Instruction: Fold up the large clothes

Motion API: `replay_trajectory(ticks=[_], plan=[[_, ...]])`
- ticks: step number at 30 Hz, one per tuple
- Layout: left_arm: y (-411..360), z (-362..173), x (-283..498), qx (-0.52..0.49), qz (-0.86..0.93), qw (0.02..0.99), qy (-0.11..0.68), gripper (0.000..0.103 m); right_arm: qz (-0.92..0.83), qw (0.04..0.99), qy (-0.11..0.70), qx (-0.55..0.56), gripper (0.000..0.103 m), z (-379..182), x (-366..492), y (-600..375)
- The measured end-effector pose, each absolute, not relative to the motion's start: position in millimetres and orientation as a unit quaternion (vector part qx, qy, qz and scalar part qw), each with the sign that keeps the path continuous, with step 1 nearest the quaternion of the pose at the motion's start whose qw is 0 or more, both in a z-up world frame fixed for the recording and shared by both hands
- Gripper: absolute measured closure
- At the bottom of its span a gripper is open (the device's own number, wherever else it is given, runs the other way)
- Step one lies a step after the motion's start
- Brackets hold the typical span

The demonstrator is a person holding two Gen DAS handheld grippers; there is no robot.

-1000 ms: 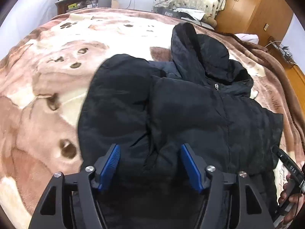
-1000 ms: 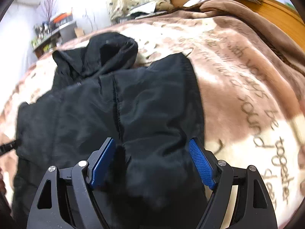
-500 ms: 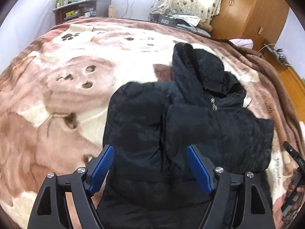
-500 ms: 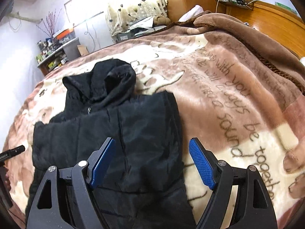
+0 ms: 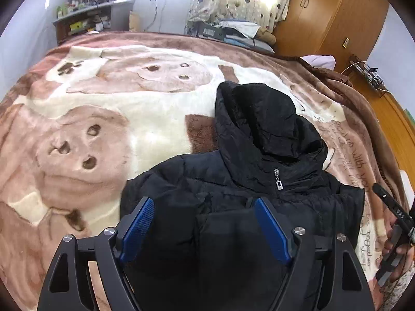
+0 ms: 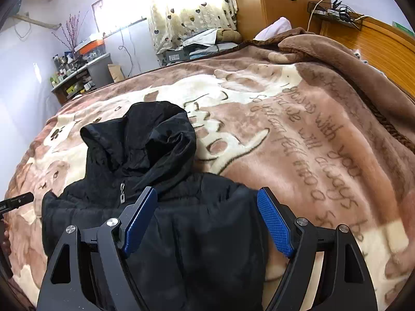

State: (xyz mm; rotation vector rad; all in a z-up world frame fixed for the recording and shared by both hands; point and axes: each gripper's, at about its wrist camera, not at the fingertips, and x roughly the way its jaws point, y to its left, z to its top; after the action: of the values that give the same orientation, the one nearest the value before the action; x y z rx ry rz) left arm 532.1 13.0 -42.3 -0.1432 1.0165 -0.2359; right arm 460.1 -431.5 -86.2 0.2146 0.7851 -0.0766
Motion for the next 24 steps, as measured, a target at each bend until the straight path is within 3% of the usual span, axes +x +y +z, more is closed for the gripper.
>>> replay_trajectory(ticks=[10, 23, 24], plan=[[-20, -54, 609, -0.113, -0.141, 0.848, 0.498, 0.021, -0.025, 0.916, 0.383, 0.115, 0.023, -92, 535, -425], [-50, -112, 721, -0.175, -0.110, 0.828, 0.522, 0.018, -0.026, 0.884, 0.438, 0.160, 0.023, -148, 640, -424], [-54, -115, 723, -0.172, -0.112, 0.827, 0.523, 0.021, -0.028, 0.884, 0.441, 0.151, 0.028, -150, 644, -421]])
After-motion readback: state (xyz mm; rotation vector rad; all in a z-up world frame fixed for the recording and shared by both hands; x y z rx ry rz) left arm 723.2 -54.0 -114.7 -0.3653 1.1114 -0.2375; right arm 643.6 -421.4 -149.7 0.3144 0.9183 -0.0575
